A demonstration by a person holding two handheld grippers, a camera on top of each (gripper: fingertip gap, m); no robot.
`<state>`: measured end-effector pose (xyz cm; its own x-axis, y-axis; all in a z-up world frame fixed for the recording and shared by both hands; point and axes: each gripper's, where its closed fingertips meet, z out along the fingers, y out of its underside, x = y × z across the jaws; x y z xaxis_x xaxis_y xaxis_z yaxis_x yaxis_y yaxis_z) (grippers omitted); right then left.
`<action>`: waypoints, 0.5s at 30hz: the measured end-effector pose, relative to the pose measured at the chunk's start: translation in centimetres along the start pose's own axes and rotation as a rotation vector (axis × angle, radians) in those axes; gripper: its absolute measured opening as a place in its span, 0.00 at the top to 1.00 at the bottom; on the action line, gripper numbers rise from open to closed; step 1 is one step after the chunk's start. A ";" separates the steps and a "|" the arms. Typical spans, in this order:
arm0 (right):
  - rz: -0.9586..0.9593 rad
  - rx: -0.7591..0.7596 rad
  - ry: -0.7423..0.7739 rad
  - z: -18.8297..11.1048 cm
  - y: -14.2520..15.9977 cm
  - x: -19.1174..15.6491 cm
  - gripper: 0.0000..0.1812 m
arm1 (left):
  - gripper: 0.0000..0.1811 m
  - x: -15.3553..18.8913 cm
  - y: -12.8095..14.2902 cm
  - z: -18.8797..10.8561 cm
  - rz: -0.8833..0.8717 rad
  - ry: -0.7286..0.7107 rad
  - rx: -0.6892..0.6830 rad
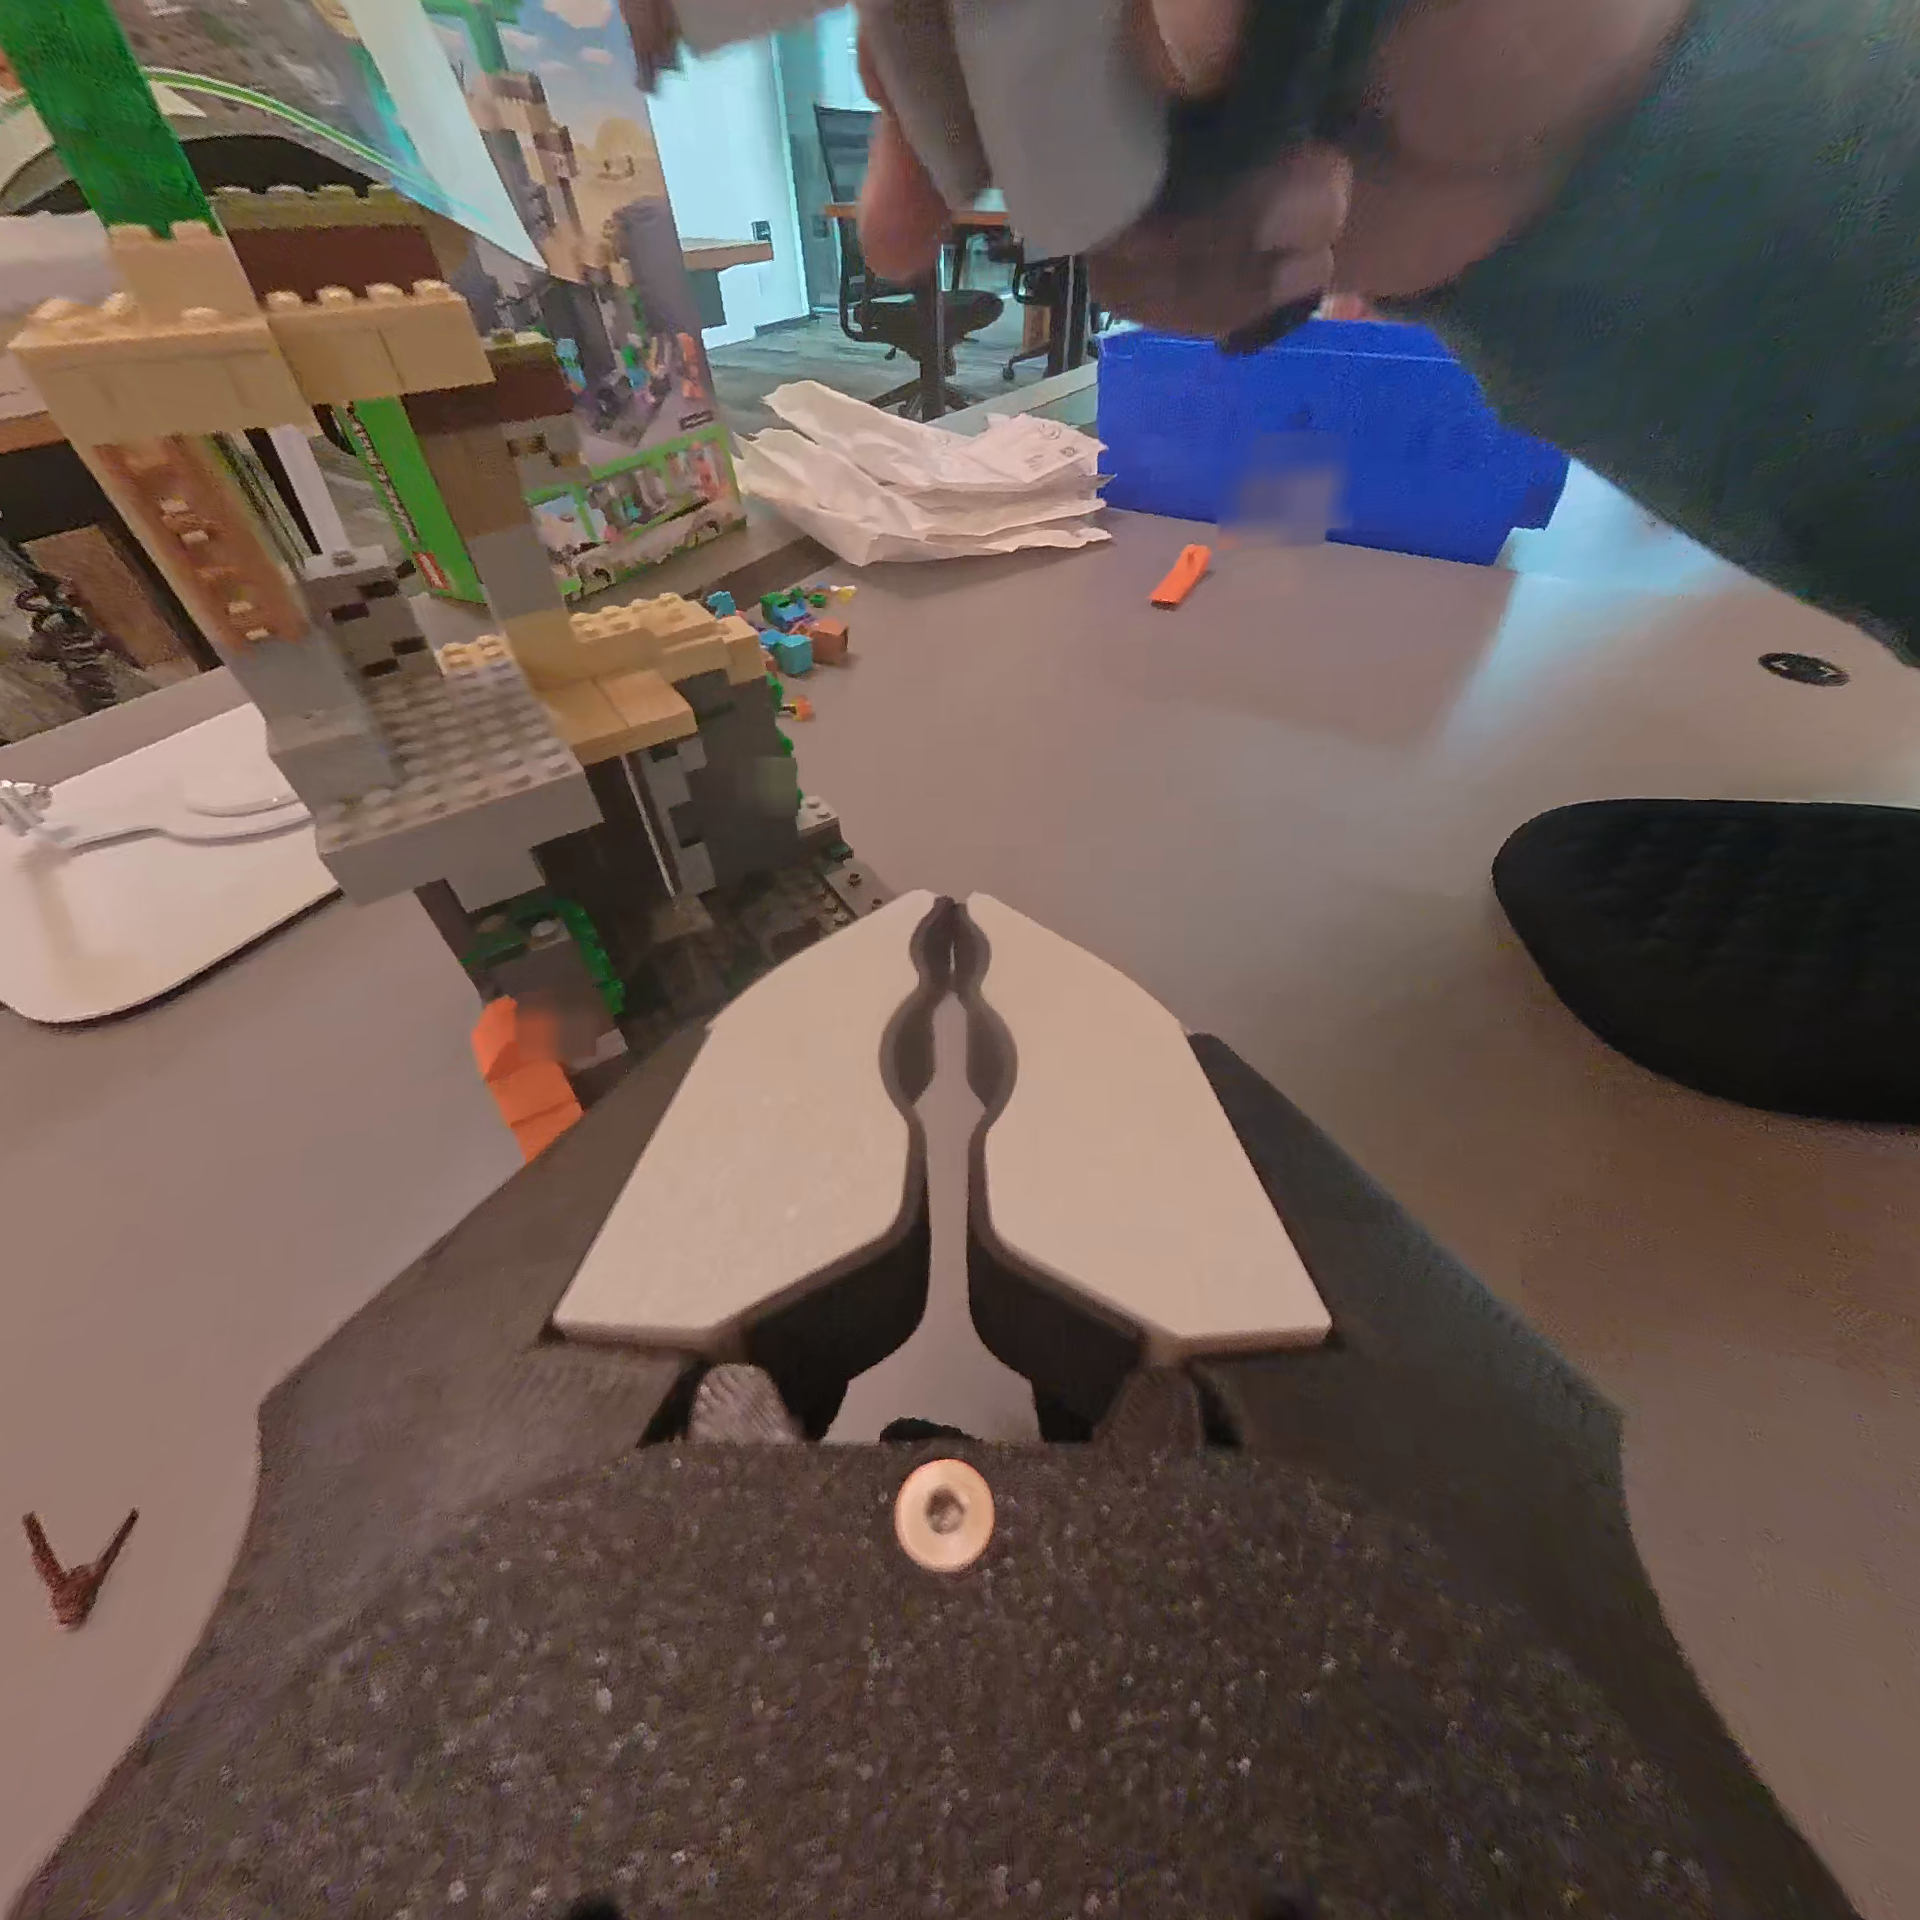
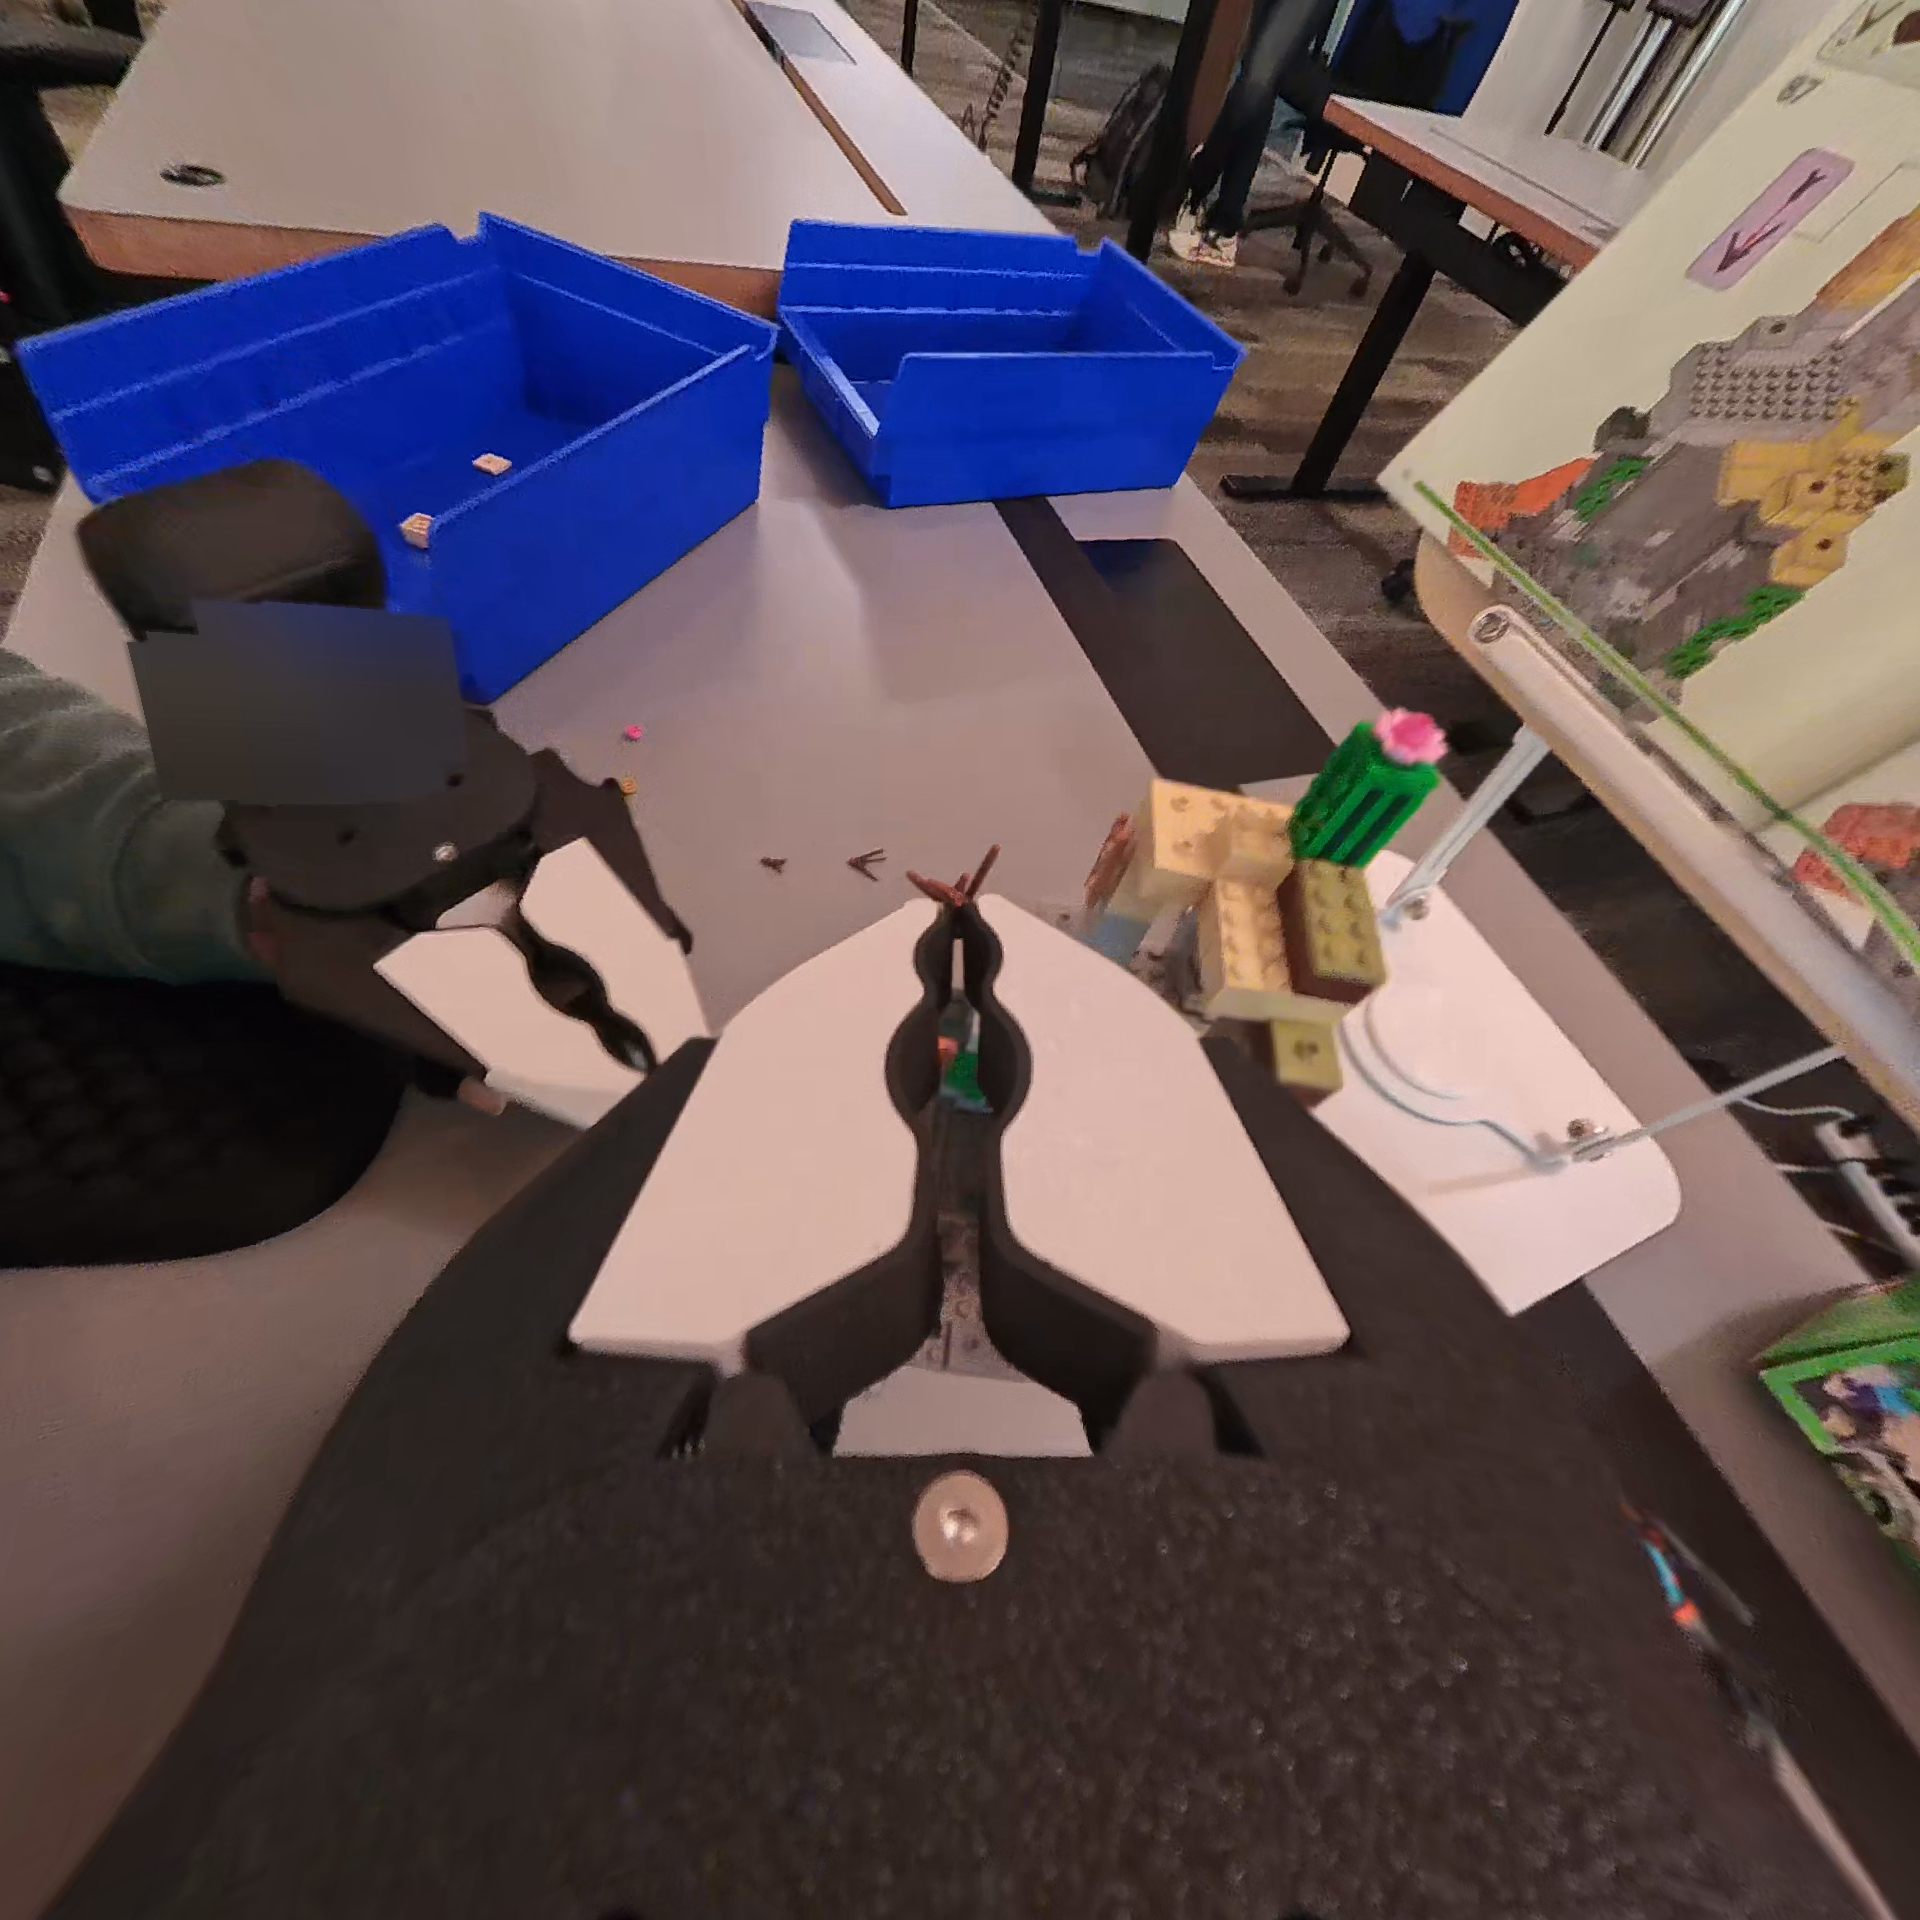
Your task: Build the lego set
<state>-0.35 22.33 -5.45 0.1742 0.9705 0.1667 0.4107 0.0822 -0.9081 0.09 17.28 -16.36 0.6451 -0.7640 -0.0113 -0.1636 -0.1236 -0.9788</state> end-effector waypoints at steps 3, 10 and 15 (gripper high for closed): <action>0.004 -0.024 0.004 1.1 -1.1 1.3 0.99 | 1.00 0.0 0.2 0.1 -0.001 -0.004 -0.003; 0.079 -0.155 0.012 4.4 -1.6 4.2 0.99 | 1.00 0.0 0.6 0.3 0.002 -0.006 -0.021; 0.115 -0.270 0.055 6.5 -0.4 5.8 0.99 | 1.00 0.0 0.8 0.4 0.007 -0.005 -0.030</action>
<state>-5.35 29.36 -6.61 0.2790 0.9555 0.0959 0.6074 -0.0982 -0.7883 0.24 17.40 -17.22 0.6479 -0.7615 -0.0198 -0.1904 -0.1367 -0.9721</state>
